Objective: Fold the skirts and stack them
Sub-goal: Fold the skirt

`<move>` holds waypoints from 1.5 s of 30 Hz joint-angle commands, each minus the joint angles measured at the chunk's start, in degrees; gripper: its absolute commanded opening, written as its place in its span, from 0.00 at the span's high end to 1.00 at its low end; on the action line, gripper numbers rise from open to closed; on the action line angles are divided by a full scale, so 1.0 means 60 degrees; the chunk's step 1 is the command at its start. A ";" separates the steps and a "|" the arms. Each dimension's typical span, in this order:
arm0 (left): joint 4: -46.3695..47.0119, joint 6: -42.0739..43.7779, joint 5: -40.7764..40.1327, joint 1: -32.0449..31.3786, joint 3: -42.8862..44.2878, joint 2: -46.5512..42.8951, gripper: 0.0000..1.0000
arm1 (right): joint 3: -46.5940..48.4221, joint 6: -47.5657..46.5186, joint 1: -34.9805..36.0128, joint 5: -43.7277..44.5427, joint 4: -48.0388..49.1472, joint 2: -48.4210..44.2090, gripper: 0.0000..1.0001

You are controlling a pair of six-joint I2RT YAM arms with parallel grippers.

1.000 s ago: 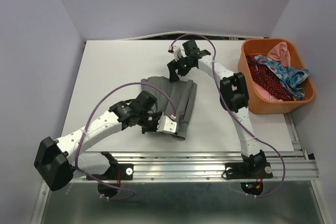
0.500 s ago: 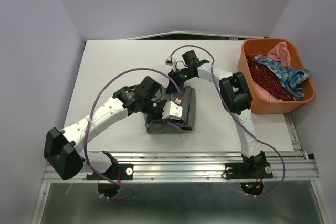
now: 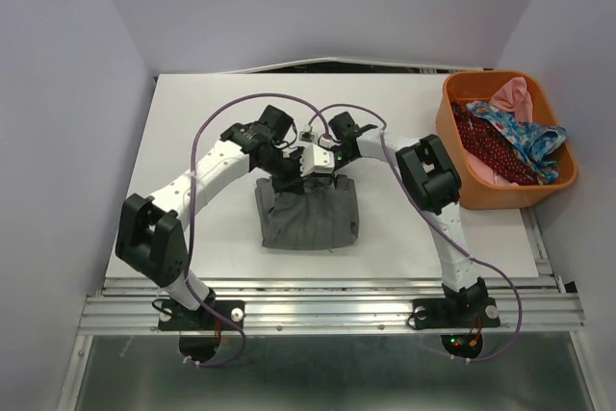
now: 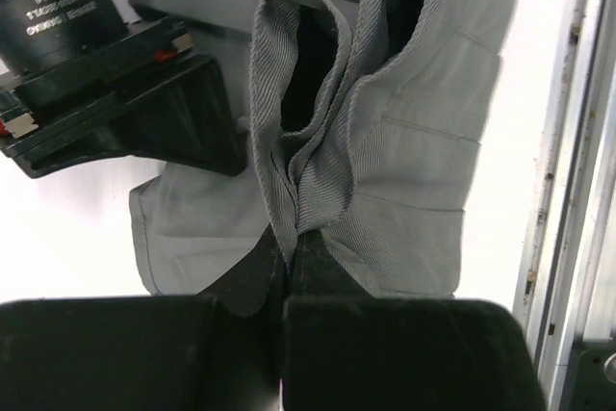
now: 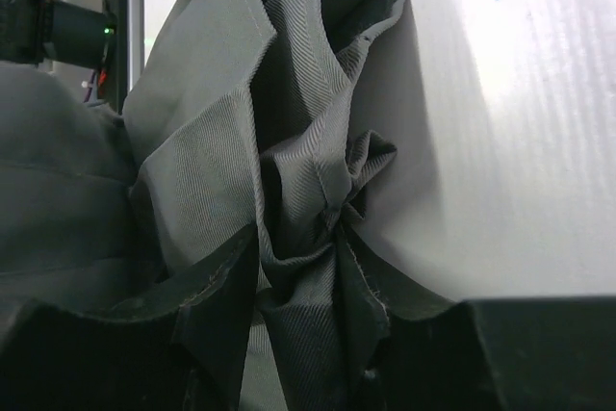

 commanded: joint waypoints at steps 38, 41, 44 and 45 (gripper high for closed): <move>0.4974 -0.0666 -0.1301 0.0269 -0.2810 0.1596 0.95 | 0.2724 0.2440 -0.0297 0.5874 0.1164 0.0481 0.12; 0.4578 -0.0856 -0.1228 0.0488 -0.2212 0.1976 0.87 | 0.2799 0.2601 -0.0837 0.6328 0.1164 0.0277 0.08; 0.4198 -0.1251 -0.1140 0.0897 -0.1376 0.2284 0.78 | 0.2566 0.2792 -0.1671 0.6170 0.1164 -0.0219 0.07; 0.4095 -0.1339 -0.1067 0.1030 -0.1113 0.2314 0.75 | 0.2477 0.2792 -0.1864 0.6067 0.1150 -0.0396 0.07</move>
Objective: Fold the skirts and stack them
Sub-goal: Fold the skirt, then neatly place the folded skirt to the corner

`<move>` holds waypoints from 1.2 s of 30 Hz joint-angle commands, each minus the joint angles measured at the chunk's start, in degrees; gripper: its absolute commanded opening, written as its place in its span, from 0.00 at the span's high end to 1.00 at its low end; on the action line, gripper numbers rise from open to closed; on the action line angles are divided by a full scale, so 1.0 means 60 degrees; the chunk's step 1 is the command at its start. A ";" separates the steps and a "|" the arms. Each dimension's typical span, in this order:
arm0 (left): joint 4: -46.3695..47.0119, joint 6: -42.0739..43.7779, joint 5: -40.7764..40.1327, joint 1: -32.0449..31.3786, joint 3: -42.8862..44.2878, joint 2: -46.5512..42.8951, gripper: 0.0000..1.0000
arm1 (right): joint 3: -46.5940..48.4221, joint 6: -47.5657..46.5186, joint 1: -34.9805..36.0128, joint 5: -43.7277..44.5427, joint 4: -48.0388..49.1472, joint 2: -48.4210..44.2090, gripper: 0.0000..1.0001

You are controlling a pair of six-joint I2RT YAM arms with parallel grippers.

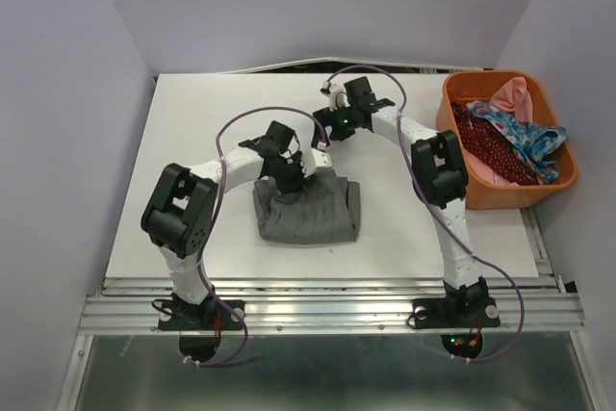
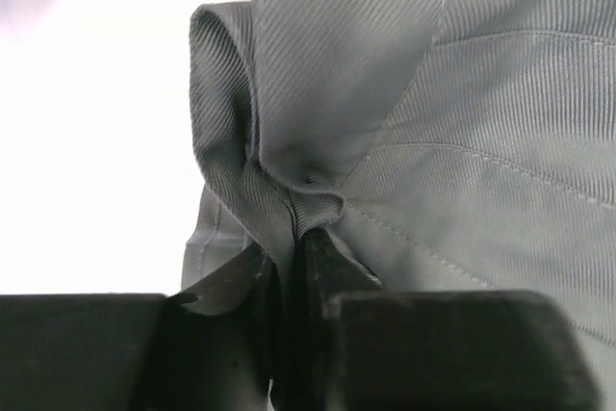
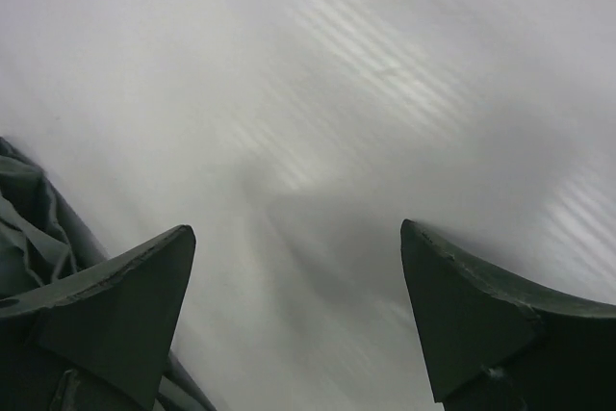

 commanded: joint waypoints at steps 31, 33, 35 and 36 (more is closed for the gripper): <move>0.1250 -0.8276 0.4089 0.2476 -0.0219 0.0253 0.45 | -0.6088 0.2465 -0.0229 -0.4527 0.1422 -0.3999 0.18; 0.1560 -0.8485 0.3912 0.2783 -0.0161 0.0606 0.45 | -0.5942 0.2421 -0.0229 -0.4116 0.1408 -0.3428 0.18; 0.1518 -0.8428 0.3519 0.3105 0.0202 0.1119 0.45 | -0.5752 0.2406 -0.0317 -0.3824 0.1496 -0.2916 0.17; 0.1518 -0.8355 0.3371 0.3194 0.0365 0.1266 0.45 | -0.5678 0.2435 -0.0317 -0.3706 0.1510 -0.2768 0.17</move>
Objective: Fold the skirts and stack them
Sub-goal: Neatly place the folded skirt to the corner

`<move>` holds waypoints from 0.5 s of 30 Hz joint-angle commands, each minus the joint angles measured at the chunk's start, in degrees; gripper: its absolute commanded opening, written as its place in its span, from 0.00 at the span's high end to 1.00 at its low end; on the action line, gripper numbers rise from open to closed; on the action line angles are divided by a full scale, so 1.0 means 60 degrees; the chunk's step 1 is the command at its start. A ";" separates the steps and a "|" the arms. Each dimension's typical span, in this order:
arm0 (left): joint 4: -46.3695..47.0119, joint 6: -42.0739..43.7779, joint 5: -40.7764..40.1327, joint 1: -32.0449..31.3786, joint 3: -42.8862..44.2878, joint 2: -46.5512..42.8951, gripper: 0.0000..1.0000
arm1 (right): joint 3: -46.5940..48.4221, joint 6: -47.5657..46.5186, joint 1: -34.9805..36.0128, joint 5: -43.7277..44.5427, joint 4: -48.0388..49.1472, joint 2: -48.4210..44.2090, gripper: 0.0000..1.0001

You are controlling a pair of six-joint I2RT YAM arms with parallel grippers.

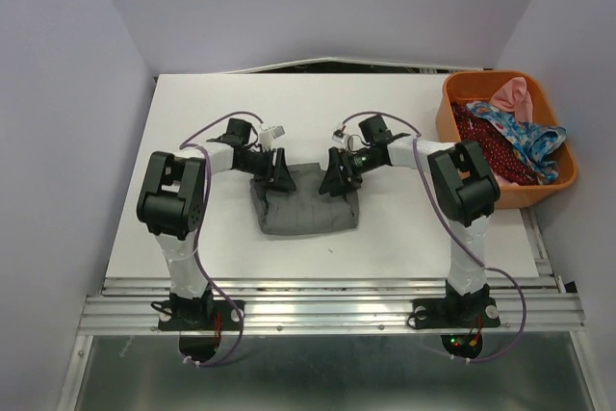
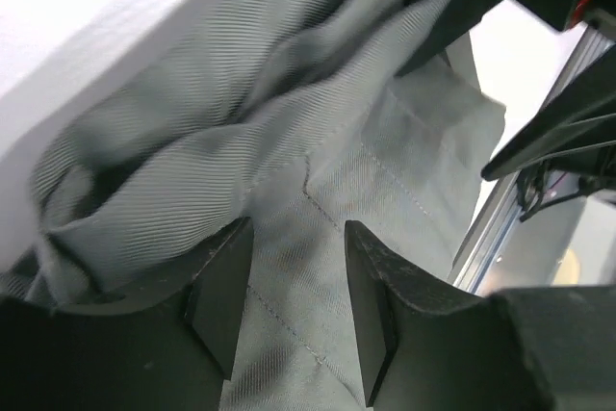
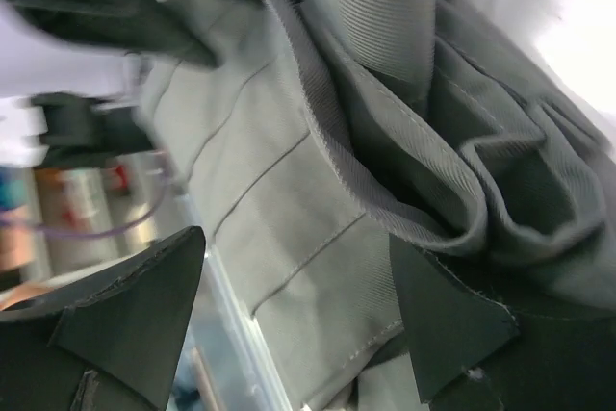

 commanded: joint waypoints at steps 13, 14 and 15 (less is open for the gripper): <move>-0.0921 0.1801 -0.3514 0.1236 0.3225 -0.0691 0.38 | 0.3298 0.1241 0.0167 0.1376 0.1697 0.0765 0.00; -0.0950 0.1977 -0.3691 0.1133 0.3120 -0.1031 0.36 | 0.3342 0.1167 0.0064 0.1522 0.1608 0.0543 0.00; -0.0950 0.2036 -0.4070 0.0987 0.2989 -0.1339 0.35 | 0.3328 0.1079 0.0063 0.1654 0.1506 0.0295 0.00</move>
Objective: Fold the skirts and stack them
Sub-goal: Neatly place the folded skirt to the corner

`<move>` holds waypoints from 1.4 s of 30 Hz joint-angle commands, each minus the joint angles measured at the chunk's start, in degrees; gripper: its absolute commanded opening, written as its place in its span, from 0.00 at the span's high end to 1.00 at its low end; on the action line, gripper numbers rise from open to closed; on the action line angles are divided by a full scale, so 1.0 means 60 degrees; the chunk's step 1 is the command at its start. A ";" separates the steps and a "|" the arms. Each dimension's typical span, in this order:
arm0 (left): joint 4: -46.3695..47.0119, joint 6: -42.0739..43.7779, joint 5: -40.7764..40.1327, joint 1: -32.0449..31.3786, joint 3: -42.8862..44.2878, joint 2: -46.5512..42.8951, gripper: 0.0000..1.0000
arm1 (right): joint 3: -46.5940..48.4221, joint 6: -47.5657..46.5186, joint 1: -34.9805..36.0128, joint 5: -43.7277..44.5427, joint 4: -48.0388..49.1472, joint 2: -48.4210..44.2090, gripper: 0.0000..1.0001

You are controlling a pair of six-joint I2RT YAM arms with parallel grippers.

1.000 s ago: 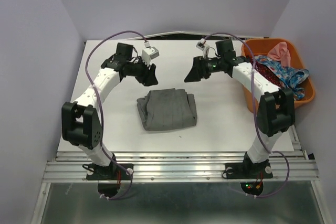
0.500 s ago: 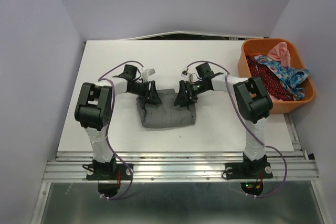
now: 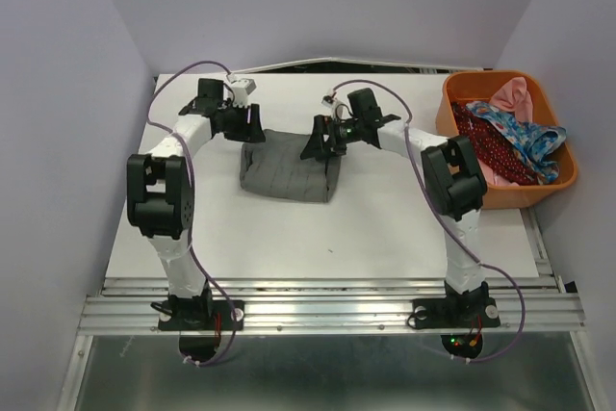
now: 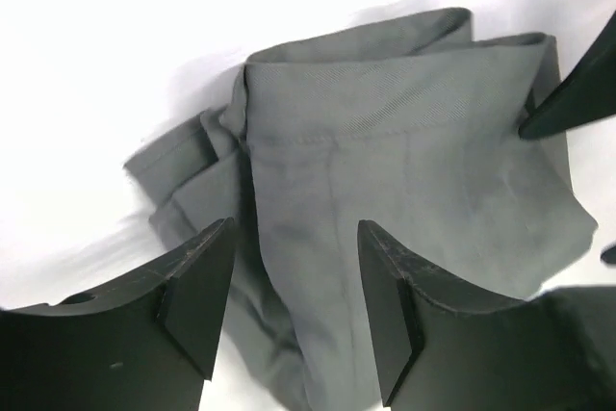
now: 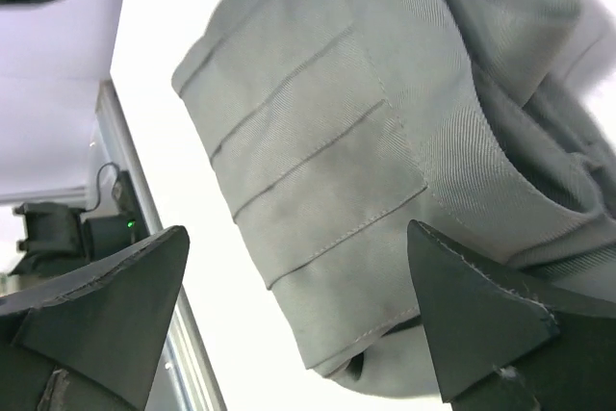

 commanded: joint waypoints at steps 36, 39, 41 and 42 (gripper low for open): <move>-0.1800 0.1159 -0.6418 0.0541 -0.1178 0.0521 0.10 | -0.2971 -0.1972 -0.2009 0.3300 -0.1970 -0.5381 0.00; -0.1770 0.2039 -0.6521 0.1464 -0.1120 0.0506 0.09 | -0.3030 -0.2031 -0.2009 0.3345 -0.2014 -0.5425 0.00; -0.1683 0.2713 -0.6346 0.1991 -0.1075 0.0433 0.09 | -0.3074 -0.2104 -0.2009 0.3374 -0.2043 -0.5454 0.00; -0.1667 0.2964 -0.6317 0.2138 -0.1090 0.0403 0.09 | -0.3088 -0.2133 -0.2009 0.3389 -0.2058 -0.5454 0.00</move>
